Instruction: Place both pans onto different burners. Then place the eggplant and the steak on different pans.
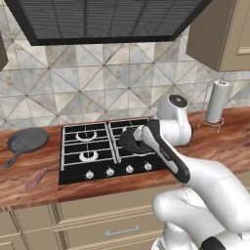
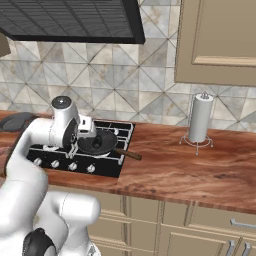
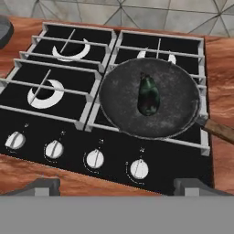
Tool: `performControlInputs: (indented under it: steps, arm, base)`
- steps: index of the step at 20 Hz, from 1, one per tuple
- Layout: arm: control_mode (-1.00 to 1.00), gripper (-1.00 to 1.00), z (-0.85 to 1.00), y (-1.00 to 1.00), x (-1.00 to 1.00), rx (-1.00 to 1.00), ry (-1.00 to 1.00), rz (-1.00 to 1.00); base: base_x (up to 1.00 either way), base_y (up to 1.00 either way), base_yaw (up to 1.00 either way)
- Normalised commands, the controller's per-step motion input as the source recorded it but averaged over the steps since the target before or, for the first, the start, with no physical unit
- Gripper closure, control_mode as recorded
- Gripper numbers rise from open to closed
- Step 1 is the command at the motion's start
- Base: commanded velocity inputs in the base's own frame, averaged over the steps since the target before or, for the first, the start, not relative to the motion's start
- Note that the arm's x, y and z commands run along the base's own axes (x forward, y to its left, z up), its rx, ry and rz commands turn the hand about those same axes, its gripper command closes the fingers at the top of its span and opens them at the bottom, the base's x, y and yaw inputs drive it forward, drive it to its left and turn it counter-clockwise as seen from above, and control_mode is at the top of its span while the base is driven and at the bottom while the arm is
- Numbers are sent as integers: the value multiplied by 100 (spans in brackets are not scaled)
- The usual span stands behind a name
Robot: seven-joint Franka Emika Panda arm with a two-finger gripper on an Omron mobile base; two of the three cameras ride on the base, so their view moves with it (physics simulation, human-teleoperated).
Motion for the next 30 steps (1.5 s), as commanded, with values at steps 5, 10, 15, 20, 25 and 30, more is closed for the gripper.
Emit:
performControlInputs:
  steps: [5, 10, 15, 20, 25, 30]
  arm:
    - [-100, -100, 3, 5, -99, 0, -1, 0]
    - [-100, -100, 0, 2, -82, 0, 0, -1]
    - [-100, -100, 0, 0, -62, 0, 0, -2]
    - [100, -100, 0, 0, -38, 1, 0, -1]
    - [100, -100, 0, 0, 0, 0, 0, 0]
    - [100, -100, 0, 0, 0, 0, 0, 0]
  base:
    - [0, 0, 0]
    - [0, 0, 0]
    - [0, 0, 0]
    - [-28, 0, -1]
    - [-85, 1, -2]
    - [-54, 45, 0]
